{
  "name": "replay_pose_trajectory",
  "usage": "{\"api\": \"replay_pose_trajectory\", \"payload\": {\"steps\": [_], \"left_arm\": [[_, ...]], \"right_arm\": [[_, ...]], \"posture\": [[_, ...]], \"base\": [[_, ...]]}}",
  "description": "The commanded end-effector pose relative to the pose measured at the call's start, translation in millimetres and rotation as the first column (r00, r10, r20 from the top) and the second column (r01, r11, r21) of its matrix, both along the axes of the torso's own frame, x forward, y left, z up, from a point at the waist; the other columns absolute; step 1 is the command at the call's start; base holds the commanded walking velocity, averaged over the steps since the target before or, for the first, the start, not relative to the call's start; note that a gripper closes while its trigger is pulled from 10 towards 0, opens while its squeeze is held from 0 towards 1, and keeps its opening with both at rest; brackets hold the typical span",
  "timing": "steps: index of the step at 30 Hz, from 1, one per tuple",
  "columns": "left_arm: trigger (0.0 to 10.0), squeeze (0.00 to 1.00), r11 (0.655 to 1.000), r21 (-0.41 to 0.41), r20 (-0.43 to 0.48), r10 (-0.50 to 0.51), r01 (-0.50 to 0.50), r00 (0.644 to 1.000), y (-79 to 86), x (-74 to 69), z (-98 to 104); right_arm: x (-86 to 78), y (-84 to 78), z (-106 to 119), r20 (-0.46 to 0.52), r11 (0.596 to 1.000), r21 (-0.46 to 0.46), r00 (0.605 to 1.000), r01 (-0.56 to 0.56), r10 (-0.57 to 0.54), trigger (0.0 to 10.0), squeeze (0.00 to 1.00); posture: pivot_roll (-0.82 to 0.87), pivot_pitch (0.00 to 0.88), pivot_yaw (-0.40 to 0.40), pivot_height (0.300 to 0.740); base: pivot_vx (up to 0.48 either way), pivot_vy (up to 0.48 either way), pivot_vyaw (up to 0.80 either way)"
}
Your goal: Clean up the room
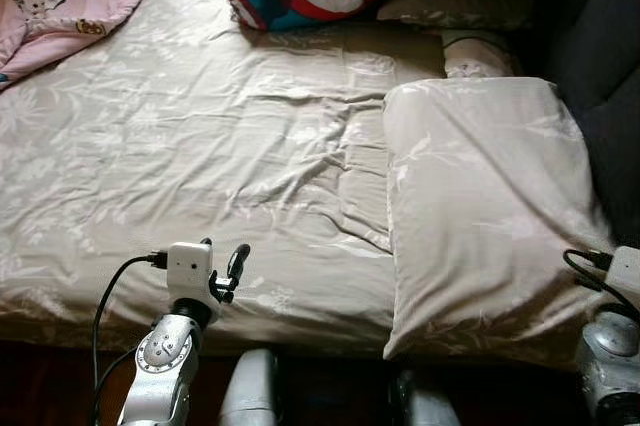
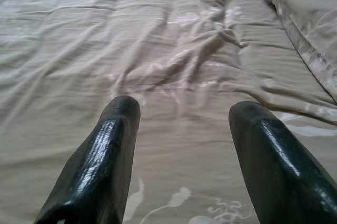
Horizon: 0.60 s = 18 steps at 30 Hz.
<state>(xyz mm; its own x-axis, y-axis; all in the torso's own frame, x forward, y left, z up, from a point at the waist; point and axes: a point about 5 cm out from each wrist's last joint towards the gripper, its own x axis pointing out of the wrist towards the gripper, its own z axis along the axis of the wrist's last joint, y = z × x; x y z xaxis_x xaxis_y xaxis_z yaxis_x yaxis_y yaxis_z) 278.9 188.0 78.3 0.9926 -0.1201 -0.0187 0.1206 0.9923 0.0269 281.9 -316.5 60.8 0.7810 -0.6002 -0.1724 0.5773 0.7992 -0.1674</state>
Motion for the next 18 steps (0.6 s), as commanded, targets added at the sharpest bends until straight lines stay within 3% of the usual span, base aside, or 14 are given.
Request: {"api": "replay_pose_trajectory", "payload": {"steps": [1,4,5,7,9,10,14,18], "left_arm": [[10.0,0.0,1.0,-0.001,-0.045,0.005,-0.005,0.999,1.4,-6.6,-12],[10.0,0.0,0.998,-0.05,-0.064,0.039,-0.042,0.997,2.1,-6.7,-16],[10.0,0.0,0.992,-0.093,-0.094,0.072,-0.081,0.993,4.1,-7.7,-23],[10.0,0.0,0.989,-0.111,-0.109,0.087,-0.099,0.99,5.3,-8.5,-26],[10.0,0.0,0.982,-0.137,-0.149,0.113,-0.134,0.982,8.6,-10.9,-35],[10.0,0.0,0.976,-0.149,-0.187,0.132,-0.161,0.973,11.9,-13.4,-43],[10.0,0.0,0.977,-0.13,-0.229,0.135,-0.168,0.964,13.6,-15.7,-53],[10.0,0.0,0.977,-0.119,-0.285,0.139,-0.179,0.949,15.5,-18.7,-67]], "right_arm": [[3.6,15.4,-3,0.064,0.989,0.088,0.992,-0.118,0.113,10.0,0.0],[8.2,32.2,-4,0.117,0.967,0.13,0.972,-0.217,0.203,10.0,0.0],[9.1,47.9,-12,0.133,0.931,0.206,0.951,-0.302,0.279,10.0,0.0],[8.5,55.7,-17,0.135,0.912,0.226,0.938,-0.342,0.318,10.0,0.0],[3.8,72.3,-30,0.099,0.881,0.236,0.912,-0.41,0.398,10.0,0.0],[-3.9,84.6,-42,0.107,0.851,0.289,0.898,-0.439,0.427,10.0,0.0],[-16.2,93.3,-62,0.036,0.85,0.342,0.909,-0.401,0.414,10.0,0.0],[-30.9,107.6,-81,0.0,0.813,0.424,0.898,-0.399,0.44,10.0,0.0]], "posture": [[0.03,0.229,-0.012,0.66],[0.03,0.227,-0.015,0.66],[0.02,0.224,-0.017,0.66],[0.02,0.222,-0.02,0.66],[0.02,0.219,-0.023,0.66],[0.03,0.217,-0.023,0.66],[0.04,0.216,-0.022,0.675],[0.04,0.204,-0.019,0.705]], "base": [[0.0,0.0,0.0],[0.0,0.0,0.0],[0.0,0.0,0.0],[0.0,0.0,0.0],[0.0,0.0,0.0],[0.0,0.0,0.0],[0.0,0.0,0.0],[0.0,0.0,0.0]]}}
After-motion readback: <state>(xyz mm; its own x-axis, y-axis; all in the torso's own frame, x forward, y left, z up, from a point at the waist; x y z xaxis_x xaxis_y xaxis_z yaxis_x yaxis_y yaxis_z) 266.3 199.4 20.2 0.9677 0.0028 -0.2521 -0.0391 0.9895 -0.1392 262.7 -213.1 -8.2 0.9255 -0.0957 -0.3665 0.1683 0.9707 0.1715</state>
